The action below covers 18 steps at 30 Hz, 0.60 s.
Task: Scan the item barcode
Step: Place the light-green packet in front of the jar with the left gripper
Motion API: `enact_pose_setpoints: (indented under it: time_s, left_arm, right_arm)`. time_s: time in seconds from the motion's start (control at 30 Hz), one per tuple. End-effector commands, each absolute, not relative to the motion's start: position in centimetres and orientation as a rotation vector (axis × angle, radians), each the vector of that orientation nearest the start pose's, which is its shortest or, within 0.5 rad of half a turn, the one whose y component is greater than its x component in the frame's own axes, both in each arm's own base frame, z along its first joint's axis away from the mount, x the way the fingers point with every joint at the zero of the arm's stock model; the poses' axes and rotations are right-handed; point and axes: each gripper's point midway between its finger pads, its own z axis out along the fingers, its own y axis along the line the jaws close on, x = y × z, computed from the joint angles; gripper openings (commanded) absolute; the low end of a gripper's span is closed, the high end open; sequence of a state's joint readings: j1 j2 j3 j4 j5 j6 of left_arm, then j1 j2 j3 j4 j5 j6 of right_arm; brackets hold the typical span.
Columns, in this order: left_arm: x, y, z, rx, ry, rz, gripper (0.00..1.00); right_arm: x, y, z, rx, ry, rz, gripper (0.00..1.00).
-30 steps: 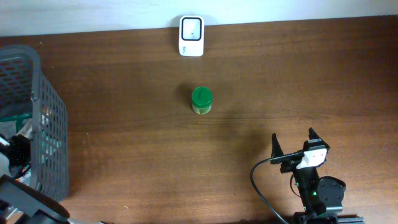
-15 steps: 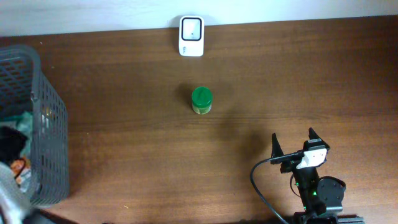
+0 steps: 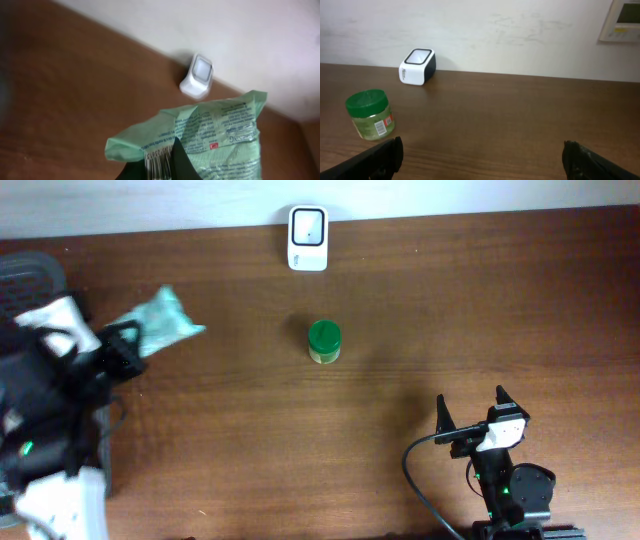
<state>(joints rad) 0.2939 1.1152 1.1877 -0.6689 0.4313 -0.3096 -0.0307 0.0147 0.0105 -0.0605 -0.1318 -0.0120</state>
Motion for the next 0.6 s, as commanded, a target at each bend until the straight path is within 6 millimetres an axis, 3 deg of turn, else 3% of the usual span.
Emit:
enact_pose_setpoints:
  time_s: [0.0,0.03,0.1,0.13,0.2,0.23,0.3,0.37,0.43,0.5,0.57]
  left_arm:
    - [37.0,-2.1,23.8,-0.264,2.323,-0.386,0.0]
    - [38.0,-5.5,20.4,-0.223,2.43,-0.447,0.0]
    - [38.6,-7.9,16.5,-0.22,2.542,-0.48,0.0]
    - [38.5,-10.2,12.5,-0.175,2.658,-0.513,0.0]
    - [37.8,-12.8,8.7,-0.119,2.768,-0.561,0.0]
    - [37.2,-15.5,6.1,-0.07,2.833,-0.604,0.0]
    - [37.1,-18.0,4.6,-0.069,2.848,-0.629,0.01]
    - [37.4,-19.3,4.5,-0.017,2.822,-0.631,0.2]
    - [37.2,-19.4,4.5,-0.015,2.829,-0.636,0.49]
    - [36.8,-19.4,4.5,-0.017,2.846,-0.655,0.63]
    - [36.9,-18.9,6.3,0.057,2.84,-0.646,0.68]
  right_arm:
    - [24.5,1.8,15.9,-0.104,1.634,0.083,0.98]
    - [24.5,1.8,15.9,-0.104,1.634,0.083,0.98]
    - [24.5,1.8,15.9,-0.104,1.634,0.083,0.99]
    - [24.5,1.8,15.9,-0.104,1.634,0.083,0.98]
    - [24.5,1.8,15.9,-0.104,1.634,0.083,0.99]
    - [24.5,1.8,15.9,-0.104,1.634,0.083,0.98]
    - [24.5,1.8,15.9,-0.104,1.634,0.083,0.98]
    - [24.5,1.8,15.9,-0.104,1.634,0.083,0.98]
    - [24.5,1.8,15.9,-0.103,1.634,0.083,0.98]
    - [24.5,1.8,15.9,-0.104,1.634,0.083,0.98]
    - [24.5,1.8,15.9,-0.103,1.634,0.083,0.99]
